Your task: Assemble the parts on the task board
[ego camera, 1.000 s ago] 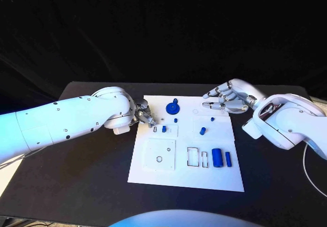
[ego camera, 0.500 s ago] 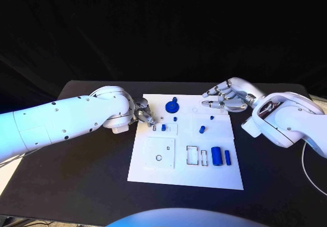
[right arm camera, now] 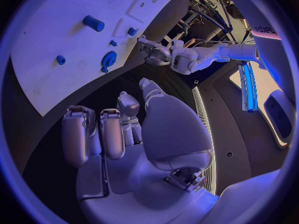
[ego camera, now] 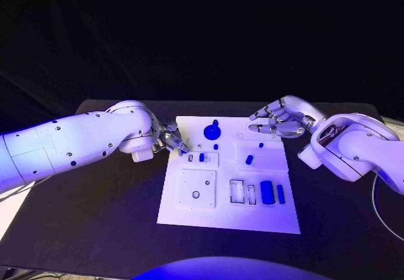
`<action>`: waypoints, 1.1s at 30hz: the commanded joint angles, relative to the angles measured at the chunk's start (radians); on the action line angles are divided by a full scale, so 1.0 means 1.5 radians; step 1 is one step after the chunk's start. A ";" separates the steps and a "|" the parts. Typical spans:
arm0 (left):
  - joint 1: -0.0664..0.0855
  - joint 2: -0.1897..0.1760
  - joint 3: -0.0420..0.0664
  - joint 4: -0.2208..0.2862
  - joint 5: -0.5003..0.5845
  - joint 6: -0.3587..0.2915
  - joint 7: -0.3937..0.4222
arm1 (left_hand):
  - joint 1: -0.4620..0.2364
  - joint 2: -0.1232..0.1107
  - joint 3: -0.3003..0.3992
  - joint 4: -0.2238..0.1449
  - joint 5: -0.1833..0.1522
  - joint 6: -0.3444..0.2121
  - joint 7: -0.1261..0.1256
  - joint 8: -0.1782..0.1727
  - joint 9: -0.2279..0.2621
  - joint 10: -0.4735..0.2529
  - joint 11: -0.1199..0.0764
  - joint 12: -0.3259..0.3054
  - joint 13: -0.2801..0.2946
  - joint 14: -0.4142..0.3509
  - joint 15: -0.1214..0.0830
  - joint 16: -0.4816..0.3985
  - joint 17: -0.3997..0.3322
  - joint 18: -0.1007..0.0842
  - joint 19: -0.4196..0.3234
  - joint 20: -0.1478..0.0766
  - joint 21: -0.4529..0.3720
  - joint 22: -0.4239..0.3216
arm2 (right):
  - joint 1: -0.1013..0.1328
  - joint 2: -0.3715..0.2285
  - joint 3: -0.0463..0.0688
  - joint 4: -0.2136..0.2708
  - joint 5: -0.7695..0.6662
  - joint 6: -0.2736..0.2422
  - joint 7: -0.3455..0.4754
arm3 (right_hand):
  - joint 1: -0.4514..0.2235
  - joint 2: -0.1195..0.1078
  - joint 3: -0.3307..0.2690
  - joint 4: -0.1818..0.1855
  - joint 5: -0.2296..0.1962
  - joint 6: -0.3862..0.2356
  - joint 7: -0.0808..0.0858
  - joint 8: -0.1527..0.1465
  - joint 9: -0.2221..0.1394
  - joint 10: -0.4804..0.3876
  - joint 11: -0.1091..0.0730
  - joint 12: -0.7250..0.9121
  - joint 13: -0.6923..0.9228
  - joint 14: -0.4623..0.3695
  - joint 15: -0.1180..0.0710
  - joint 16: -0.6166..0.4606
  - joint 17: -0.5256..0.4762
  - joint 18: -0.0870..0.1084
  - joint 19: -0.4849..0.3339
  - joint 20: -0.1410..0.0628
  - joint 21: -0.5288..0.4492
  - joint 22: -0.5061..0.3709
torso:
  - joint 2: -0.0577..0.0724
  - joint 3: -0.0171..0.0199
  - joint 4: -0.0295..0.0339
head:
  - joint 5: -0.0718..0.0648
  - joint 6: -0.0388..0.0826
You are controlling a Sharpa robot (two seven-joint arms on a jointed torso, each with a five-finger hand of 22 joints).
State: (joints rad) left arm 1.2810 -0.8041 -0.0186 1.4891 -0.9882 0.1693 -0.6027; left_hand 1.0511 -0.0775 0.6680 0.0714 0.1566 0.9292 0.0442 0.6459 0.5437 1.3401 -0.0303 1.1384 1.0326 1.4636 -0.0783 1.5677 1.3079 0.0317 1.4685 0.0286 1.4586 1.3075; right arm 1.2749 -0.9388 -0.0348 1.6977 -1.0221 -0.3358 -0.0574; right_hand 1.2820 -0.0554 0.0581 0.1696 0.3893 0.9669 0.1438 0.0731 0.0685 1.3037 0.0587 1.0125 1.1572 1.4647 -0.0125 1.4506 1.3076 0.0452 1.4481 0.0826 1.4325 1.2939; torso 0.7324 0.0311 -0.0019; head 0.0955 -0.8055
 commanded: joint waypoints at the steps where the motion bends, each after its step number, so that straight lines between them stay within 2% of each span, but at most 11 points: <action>1: 0.006 0.003 0.001 -0.011 0.082 0.078 -0.006 | 0.000 0.007 0.090 -0.089 -0.004 0.002 0.000 -0.002 -0.002 0.002 0.001 -0.004 -0.001 0.071 -0.004 0.002 0.175 0.003 0.024 -0.004 -0.004 0.095 | 0.000 0.001 0.000 -0.001 -0.006 0.009 0.000 | 0.009 0.000 -0.005 0.000 0.004 0.000 0.001 -0.002 0.000 -0.005 -0.002 -0.003 -0.001 0.040 -0.006 -0.004 0.037 0.009 -0.003 0.001 -0.003 -0.001 | 0.000 0.0000 -0.0011 | 0.001 0.000; 9: 0.018 0.023 0.001 -0.043 0.140 0.155 -0.018 | -0.003 0.015 0.091 -0.090 -0.019 0.001 0.001 -0.006 -0.005 -0.001 0.002 -0.010 -0.007 0.071 -0.003 0.002 0.175 0.004 0.022 -0.003 -0.008 0.091 | 0.000 0.002 0.000 -0.003 -0.006 0.009 -0.001 | 0.010 0.000 -0.005 0.000 0.005 0.000 0.001 -0.002 0.000 -0.005 -0.002 -0.003 -0.001 0.040 -0.006 -0.004 0.038 0.009 -0.003 0.001 -0.003 -0.001 | 0.001 -0.0002 -0.0013 | -0.001 0.000; 13: 0.032 0.042 0.001 -0.071 0.147 0.210 -0.030 | -0.003 0.017 0.091 -0.090 -0.020 0.002 0.001 -0.006 -0.005 -0.002 0.002 -0.011 -0.008 0.071 -0.003 0.002 0.175 0.005 0.021 -0.003 -0.009 0.090 | -0.001 0.003 0.000 -0.003 -0.006 0.009 -0.001 | 0.010 0.000 -0.006 0.000 0.005 0.000 0.001 -0.002 0.000 -0.005 -0.002 -0.003 -0.001 0.040 -0.006 -0.004 0.037 0.009 -0.004 0.001 -0.003 -0.001 | 0.001 -0.0011 -0.0011 | -0.004 0.000; 15: 0.038 0.054 0.001 -0.090 0.144 0.227 -0.035 | -0.003 0.017 0.091 -0.090 -0.020 0.002 0.001 -0.006 -0.005 -0.003 0.002 -0.012 -0.009 0.071 -0.003 0.002 0.175 0.005 0.021 -0.003 -0.009 0.090 | -0.001 0.003 -0.001 -0.004 -0.006 0.009 -0.001 | 0.010 0.000 -0.006 0.000 0.005 0.000 0.001 -0.002 0.000 -0.005 -0.002 -0.003 -0.001 0.040 -0.006 -0.004 0.037 0.009 -0.004 0.001 -0.003 -0.001 | 0.001 -0.0006 -0.0009 | -0.002 -0.001; 17: 0.042 0.067 0.001 -0.111 0.133 0.237 -0.037 | -0.003 0.017 0.092 -0.090 -0.020 0.002 0.001 -0.006 -0.005 -0.003 0.002 -0.012 -0.009 0.071 -0.003 0.002 0.175 0.005 0.021 -0.003 -0.009 0.091 | -0.001 0.003 -0.001 -0.003 -0.006 0.009 -0.001 | 0.010 0.000 -0.006 0.000 0.005 0.000 0.001 -0.002 0.000 -0.005 -0.002 -0.003 -0.001 0.040 -0.006 -0.004 0.037 0.009 -0.004 0.001 -0.003 -0.001 | 0.000 0.0012 -0.0006 | -0.002 -0.002; 22: 0.047 0.091 0.000 -0.143 0.076 0.246 -0.034 | -0.003 0.017 0.092 -0.092 -0.021 0.001 0.001 -0.006 -0.005 -0.003 0.002 -0.012 -0.009 0.071 -0.003 0.002 0.175 0.004 0.021 -0.003 -0.009 0.091 | -0.001 0.004 -0.001 -0.003 -0.006 0.009 -0.001 | 0.010 0.000 -0.006 0.000 0.005 0.000 0.001 -0.002 0.000 -0.005 -0.002 -0.003 -0.001 0.040 -0.006 -0.004 0.037 0.009 -0.004 0.001 -0.003 -0.001 | 0.001 -0.0002 -0.0010 | -0.002 -0.003; 26: 0.048 0.104 -0.001 -0.156 0.034 0.256 -0.032 | -0.002 0.016 0.092 -0.094 -0.022 0.001 0.001 -0.006 -0.004 -0.003 0.002 -0.011 -0.008 0.071 -0.003 0.002 0.175 0.004 0.022 -0.002 -0.008 0.092 | -0.001 0.004 -0.001 -0.004 -0.006 0.009 -0.001 | 0.010 0.000 -0.006 0.000 0.005 0.000 0.001 -0.002 0.000 -0.005 -0.002 -0.003 -0.001 0.040 -0.006 -0.004 0.037 0.009 -0.004 0.001 -0.003 -0.001 | 0.000 -0.0003 -0.0003 | -0.002 -0.005; 33: 0.048 0.125 -0.002 -0.176 0.010 0.282 -0.036 | 0.000 0.015 0.089 -0.097 -0.024 -0.001 0.002 -0.006 -0.004 -0.003 0.002 -0.012 -0.009 0.071 -0.003 0.002 0.175 0.004 0.022 -0.002 -0.008 0.092 | -0.001 0.005 -0.001 -0.004 -0.006 0.010 -0.001 | 0.010 0.000 -0.006 0.000 0.005 0.000 0.001 -0.002 0.000 -0.005 -0.002 -0.003 -0.001 0.040 -0.006 -0.004 0.037 0.009 -0.004 0.001 -0.003 -0.001 | 0.000 -0.0001 -0.0002 | 0.000 -0.008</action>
State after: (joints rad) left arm 1.3511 -0.6210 -0.0220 1.2286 -0.9211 0.5320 -0.6519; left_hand 1.0498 -0.0606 0.6666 0.0668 0.1229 0.9288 0.0481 0.6379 0.5376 1.3399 -0.0301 1.1263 1.0205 1.4636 -0.0783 1.5677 1.3076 0.0316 1.4685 0.0286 1.4484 1.3074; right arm 1.2743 -0.9323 -0.0358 1.6920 -1.0223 -0.3341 -0.0592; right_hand 1.2900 -0.0557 0.0554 0.1669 0.3931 0.9669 0.1438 0.0730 0.0685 1.3005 0.0555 1.0126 1.1559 1.4647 -0.0125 1.4506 1.3073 0.0451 1.4482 0.0826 1.4325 1.2940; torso 0.7330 0.0312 -0.0018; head 0.0940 -0.8164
